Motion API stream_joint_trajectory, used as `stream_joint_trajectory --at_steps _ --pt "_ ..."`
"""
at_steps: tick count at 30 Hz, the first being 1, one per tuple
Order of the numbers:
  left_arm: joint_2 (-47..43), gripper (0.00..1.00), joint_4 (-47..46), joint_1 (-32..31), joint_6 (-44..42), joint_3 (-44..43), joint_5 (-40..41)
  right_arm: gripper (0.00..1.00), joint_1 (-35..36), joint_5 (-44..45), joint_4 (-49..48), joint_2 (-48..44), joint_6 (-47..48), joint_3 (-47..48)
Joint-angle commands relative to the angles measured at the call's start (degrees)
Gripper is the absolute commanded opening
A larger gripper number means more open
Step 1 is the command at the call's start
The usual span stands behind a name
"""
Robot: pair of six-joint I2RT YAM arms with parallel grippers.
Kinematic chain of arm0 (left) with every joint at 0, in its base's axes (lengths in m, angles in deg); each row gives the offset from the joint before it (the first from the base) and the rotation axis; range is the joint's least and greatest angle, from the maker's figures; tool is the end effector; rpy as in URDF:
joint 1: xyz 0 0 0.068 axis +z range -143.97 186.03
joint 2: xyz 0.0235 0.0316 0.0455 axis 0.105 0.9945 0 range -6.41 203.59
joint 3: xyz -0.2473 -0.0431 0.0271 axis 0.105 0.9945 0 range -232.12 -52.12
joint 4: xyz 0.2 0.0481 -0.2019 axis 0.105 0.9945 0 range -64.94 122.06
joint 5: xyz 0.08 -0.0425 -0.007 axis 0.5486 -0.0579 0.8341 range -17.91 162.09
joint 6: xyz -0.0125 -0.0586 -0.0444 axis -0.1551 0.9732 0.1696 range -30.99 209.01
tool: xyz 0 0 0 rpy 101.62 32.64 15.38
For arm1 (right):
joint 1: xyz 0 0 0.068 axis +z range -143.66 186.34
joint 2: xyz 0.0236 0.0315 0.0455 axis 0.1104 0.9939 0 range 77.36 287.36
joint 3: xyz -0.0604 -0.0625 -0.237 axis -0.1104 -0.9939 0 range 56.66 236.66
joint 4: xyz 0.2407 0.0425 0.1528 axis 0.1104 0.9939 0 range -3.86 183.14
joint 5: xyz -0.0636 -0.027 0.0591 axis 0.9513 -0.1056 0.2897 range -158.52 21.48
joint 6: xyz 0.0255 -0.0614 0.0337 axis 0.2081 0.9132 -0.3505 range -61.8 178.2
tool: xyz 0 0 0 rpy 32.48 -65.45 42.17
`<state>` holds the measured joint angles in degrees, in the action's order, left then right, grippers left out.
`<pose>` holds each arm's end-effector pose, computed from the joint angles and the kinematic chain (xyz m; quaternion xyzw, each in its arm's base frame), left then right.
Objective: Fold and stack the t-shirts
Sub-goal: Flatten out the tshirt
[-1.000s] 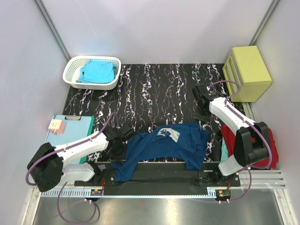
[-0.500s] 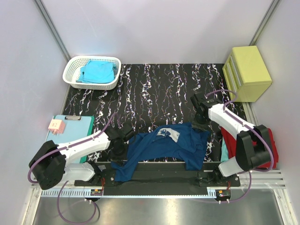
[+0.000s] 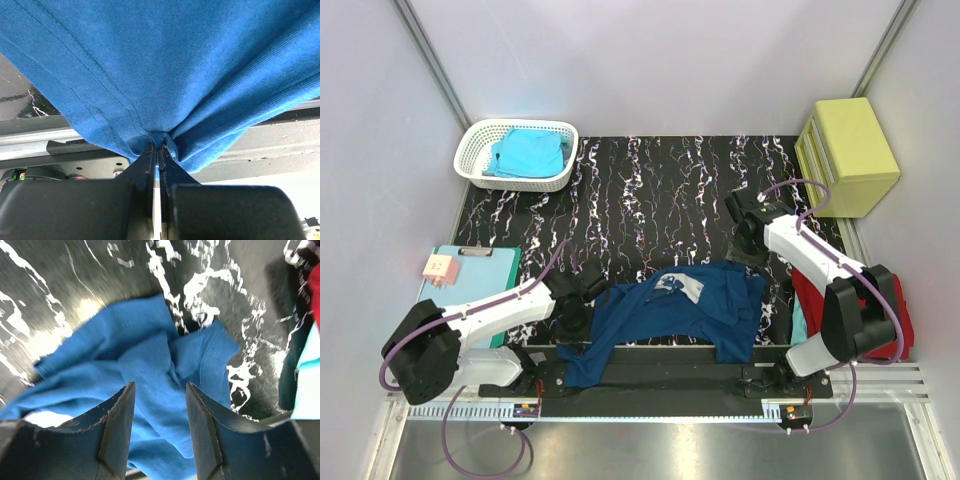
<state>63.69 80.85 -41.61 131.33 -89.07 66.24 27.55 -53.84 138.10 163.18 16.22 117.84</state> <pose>0.1311 -0.1532 0.1064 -0.0467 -0.9976 0.0426 0.0296 0.2919 0.0964 0.1654 0.1922 0.9662 -0.0474 0.1650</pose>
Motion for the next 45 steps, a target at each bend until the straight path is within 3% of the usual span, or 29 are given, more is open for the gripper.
stream_joint_trajectory --at_steps 1,13,16,17,19,20,25,30,33,36,37,40,45 --pt "-0.5 0.0 0.0 -0.3 0.2 -0.8 -1.4 0.52 0.3 4.8 1.4 1.8 -0.1 2.9" --pt "-0.5 0.0 0.2 -0.3 0.0 -0.9 -1.3 0.49 0.4 -0.6 1.1 4.6 -4.4 -0.8" --pt "-0.4 0.0 0.2 -0.3 -0.1 -1.1 -1.2 0.41 0.4 -1.2 1.0 4.5 -4.6 -1.1" --pt "-0.2 0.0 0.3 -0.3 -0.3 -1.1 -1.2 0.35 0.3 -1.6 1.0 4.5 -4.6 -1.2" --pt "-0.2 0.0 0.2 -0.3 -0.3 -1.1 -1.3 0.32 0.3 -1.7 0.7 4.4 -4.9 -1.3" --pt "-0.2 0.0 0.2 -0.3 -0.3 -1.1 -1.3 0.23 0.3 -1.7 0.9 4.4 -5.0 -1.4" --pt "-0.5 0.0 0.2 -0.3 -0.1 -1.0 -1.1 0.02 0.3 -1.8 0.8 4.1 -5.0 -1.2" --pt "-2.9 0.0 2.2 -0.3 0.5 -2.8 1.3 0.0 0.4 1.0 1.8 1.6 -4.5 0.6" --pt "-5.1 0.0 6.5 -0.2 -0.6 -12.0 9.7 0.0 0.4 4.4 2.9 -2.3 -1.8 5.8" --pt "0.0 0.0 10.6 2.3 -4.8 -29.3 19.7 0.0 -0.6 9.2 5.8 -2.7 2.7 18.3" --pt "1.6 0.0 10.6 6.5 -7.8 -38.3 20.8 0.0 -1.6 9.7 6.5 -1.0 3.5 26.4" --pt "7.8 0.0 8.6 16.1 -11.6 -53.7 19.8 0.0 -2.8 11.7 13.3 5.5 3.5 44.4" --pt "17.8 0.0 8.5 22.0 -13.3 -74.5 21.0 0.0 -3.8 15.0 17.4 10.9 3.0 59.9"
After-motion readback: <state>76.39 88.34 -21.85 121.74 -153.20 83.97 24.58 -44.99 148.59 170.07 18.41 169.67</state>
